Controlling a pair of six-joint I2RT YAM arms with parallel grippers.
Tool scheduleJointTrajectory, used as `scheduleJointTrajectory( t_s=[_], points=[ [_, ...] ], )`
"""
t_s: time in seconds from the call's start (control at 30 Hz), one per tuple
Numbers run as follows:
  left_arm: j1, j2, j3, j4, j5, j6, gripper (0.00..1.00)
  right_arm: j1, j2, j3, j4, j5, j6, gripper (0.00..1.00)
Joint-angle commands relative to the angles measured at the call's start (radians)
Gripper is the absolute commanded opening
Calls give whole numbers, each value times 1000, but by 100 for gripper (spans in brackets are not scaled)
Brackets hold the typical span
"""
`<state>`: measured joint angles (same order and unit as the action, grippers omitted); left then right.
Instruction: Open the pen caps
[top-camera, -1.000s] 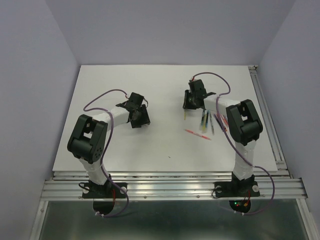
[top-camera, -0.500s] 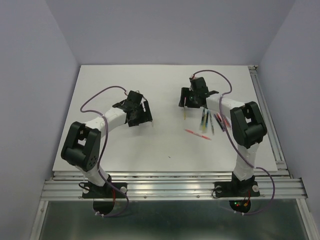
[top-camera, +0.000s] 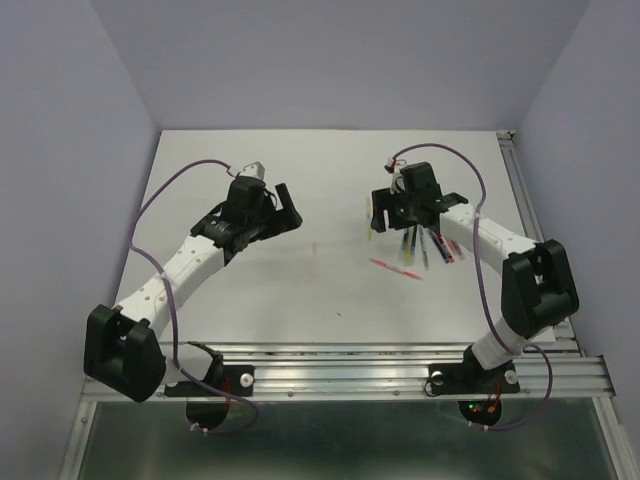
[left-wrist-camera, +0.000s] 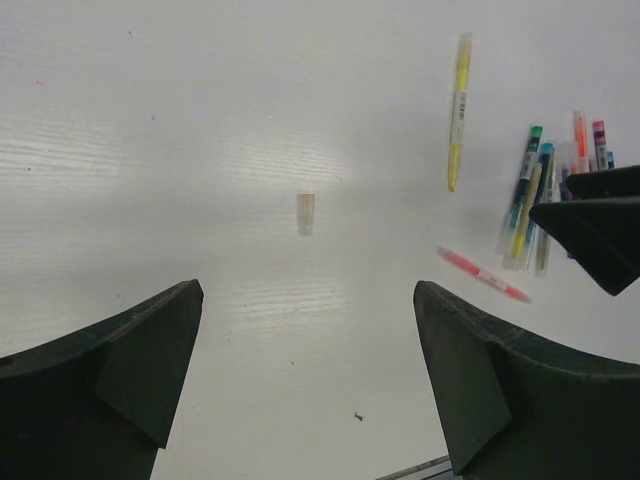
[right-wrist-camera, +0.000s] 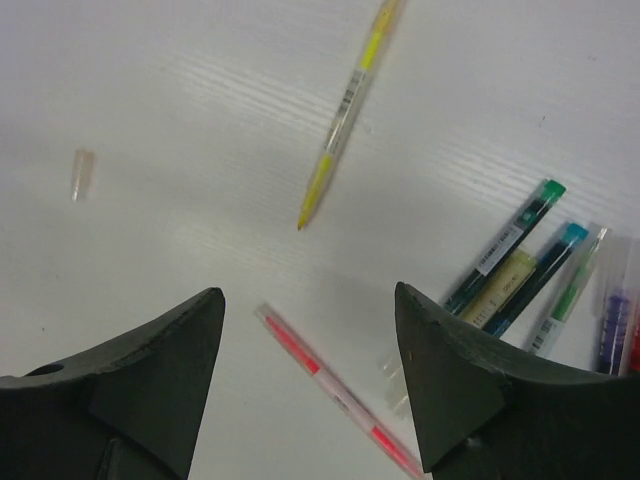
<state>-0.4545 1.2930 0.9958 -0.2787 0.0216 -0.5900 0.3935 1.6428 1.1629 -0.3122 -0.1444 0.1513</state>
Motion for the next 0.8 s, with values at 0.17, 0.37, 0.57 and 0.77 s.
scheduleJointTrajectory(
  t_s=[0.17,0.37,0.57,0.77],
  points=[
    [0,-155,-74,-17,-64,-34,99,38,-143,-155,-137,-18,-249,74],
    [0,-149,-71,-8,-46,-19,99,102,-38,-108,-186,-5,-318,71],
    [0,-135,-69,-13,-58,-7,99,122,40,-89,-199,100,-315,68],
    [4,-133,-69,-16,-68,-2,99,123,83,-101,-212,89,-306,46]
  ],
)
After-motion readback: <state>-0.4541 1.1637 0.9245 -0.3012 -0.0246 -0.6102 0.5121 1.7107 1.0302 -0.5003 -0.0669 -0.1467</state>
